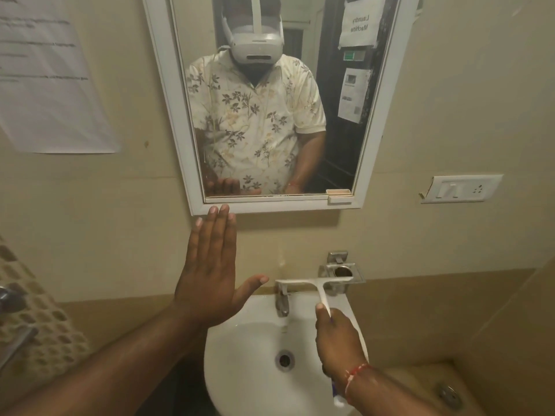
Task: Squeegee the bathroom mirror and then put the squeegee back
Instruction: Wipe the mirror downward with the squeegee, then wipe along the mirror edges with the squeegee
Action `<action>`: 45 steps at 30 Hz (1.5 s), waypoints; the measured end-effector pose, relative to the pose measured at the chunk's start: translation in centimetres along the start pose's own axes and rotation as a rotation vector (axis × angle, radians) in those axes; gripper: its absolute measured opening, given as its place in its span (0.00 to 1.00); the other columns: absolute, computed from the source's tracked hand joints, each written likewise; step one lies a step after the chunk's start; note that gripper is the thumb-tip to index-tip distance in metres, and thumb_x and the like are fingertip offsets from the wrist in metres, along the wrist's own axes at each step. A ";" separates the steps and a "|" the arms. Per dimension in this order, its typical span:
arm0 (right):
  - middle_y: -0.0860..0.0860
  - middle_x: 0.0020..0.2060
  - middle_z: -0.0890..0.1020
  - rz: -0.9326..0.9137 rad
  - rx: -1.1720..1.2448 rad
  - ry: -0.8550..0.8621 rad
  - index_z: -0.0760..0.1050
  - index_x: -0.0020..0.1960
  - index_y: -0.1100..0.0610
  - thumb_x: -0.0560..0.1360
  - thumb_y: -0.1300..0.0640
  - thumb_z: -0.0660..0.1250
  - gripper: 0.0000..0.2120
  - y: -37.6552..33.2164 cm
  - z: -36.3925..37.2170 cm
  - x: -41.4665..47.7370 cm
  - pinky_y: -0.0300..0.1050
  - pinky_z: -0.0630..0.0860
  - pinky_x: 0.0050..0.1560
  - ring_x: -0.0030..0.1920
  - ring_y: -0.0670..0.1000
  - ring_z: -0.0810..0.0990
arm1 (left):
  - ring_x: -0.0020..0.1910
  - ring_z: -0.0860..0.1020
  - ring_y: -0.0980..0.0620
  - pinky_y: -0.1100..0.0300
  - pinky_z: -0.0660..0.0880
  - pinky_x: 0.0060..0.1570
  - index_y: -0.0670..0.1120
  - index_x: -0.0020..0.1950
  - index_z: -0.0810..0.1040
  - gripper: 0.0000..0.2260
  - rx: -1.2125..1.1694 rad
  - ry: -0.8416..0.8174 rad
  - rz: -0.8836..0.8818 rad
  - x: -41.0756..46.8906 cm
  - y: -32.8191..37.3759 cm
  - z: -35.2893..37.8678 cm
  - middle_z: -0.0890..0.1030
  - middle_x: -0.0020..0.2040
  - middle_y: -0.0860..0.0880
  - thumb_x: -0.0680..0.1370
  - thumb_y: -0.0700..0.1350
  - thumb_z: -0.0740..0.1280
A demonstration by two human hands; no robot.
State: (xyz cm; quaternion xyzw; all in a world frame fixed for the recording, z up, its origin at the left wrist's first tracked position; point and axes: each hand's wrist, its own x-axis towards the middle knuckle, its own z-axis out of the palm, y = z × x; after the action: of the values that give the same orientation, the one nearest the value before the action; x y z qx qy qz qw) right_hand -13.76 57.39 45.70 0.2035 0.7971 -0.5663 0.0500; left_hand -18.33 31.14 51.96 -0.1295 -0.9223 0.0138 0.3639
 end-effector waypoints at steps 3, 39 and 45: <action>0.51 0.38 0.82 -0.146 -0.045 0.029 0.78 0.46 0.51 0.87 0.39 0.57 0.21 -1.0 -0.6 -0.8 0.47 0.74 0.42 0.38 0.54 0.80 | 0.94 0.47 0.34 0.29 0.53 0.90 0.35 0.93 0.48 0.53 -0.005 -0.003 0.002 -0.1 0.2 -0.1 0.46 0.94 0.36 0.85 0.75 0.56; 0.42 0.46 0.83 -1.646 -0.862 0.461 0.69 0.42 0.41 0.83 0.25 0.44 0.27 -44.3 -7.1 -5.8 0.48 0.83 0.38 0.45 0.46 0.83 | 0.95 0.43 0.38 0.35 0.48 0.92 0.38 0.93 0.45 0.52 0.259 0.413 -0.004 20.1 -11.6 -20.1 0.42 0.95 0.39 0.86 0.77 0.53; 0.43 0.45 0.82 -1.691 -0.968 0.466 0.73 0.44 0.42 0.82 0.25 0.44 0.28 -48.3 -6.4 -5.1 0.43 0.67 0.33 0.45 0.47 0.82 | 0.95 0.42 0.39 0.40 0.41 0.92 0.37 0.93 0.45 0.52 0.296 0.433 -0.022 20.4 -12.8 -20.7 0.42 0.95 0.39 0.86 0.77 0.52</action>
State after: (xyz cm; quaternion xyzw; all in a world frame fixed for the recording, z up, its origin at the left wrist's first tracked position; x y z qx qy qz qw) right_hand -26.56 48.59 92.11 -0.3666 0.8144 0.0238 -0.4493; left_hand -21.66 22.45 82.31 -0.0648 -0.8121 0.1166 0.5681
